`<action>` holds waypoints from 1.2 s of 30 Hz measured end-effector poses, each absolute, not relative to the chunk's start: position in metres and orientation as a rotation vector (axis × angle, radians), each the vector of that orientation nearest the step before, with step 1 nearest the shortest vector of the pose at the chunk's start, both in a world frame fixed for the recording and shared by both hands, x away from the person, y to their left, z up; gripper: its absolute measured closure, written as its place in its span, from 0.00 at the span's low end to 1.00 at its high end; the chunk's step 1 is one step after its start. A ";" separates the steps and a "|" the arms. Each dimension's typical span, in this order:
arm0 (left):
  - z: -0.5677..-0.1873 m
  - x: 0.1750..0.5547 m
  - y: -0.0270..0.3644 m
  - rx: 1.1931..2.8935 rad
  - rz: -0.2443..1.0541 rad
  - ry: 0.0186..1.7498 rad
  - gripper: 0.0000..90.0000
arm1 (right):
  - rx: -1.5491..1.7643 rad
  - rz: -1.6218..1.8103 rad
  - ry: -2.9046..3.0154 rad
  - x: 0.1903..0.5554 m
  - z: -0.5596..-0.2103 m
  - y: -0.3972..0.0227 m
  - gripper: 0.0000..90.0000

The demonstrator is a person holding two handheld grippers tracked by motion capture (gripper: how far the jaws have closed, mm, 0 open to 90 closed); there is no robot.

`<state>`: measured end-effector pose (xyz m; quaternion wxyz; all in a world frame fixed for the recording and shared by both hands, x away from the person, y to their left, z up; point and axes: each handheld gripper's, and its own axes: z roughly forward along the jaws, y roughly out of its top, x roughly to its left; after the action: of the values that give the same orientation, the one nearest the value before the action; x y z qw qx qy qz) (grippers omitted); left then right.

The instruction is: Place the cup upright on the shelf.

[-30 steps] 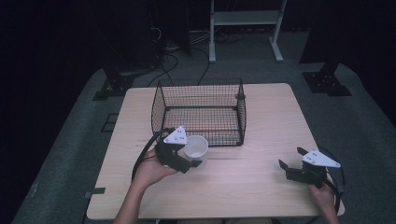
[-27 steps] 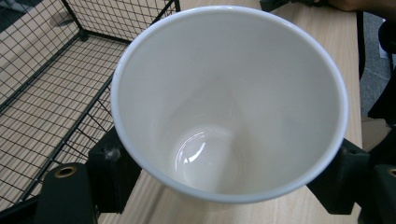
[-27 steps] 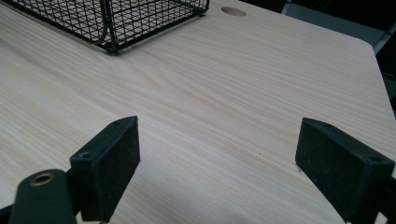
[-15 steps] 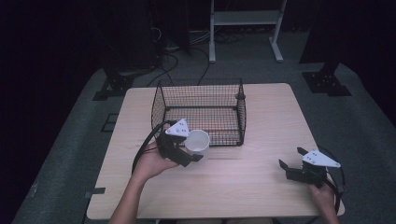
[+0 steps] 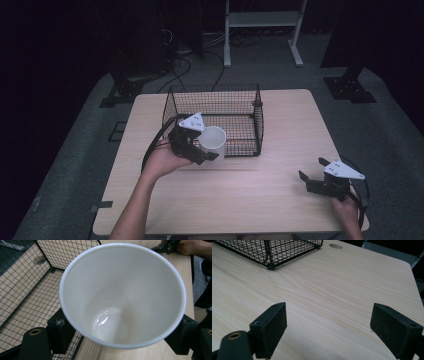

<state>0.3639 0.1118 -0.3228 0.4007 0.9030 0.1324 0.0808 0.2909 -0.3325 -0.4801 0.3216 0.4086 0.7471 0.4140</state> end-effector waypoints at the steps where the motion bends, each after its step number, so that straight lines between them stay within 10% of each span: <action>1: -0.320 0.366 0.111 2.281 0.209 0.332 0.24 | 1.074 1.087 1.962 0.291 -0.480 -0.332 0.15; 36: -0.290 0.441 0.096 2.306 0.262 0.408 0.24 | 1.076 1.102 1.956 0.291 -0.480 -0.334 0.15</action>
<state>0.4405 0.0961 -0.2905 0.3827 0.9041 0.1599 0.1026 0.2906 -0.3337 -0.4799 0.3202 0.4095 0.7442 0.4194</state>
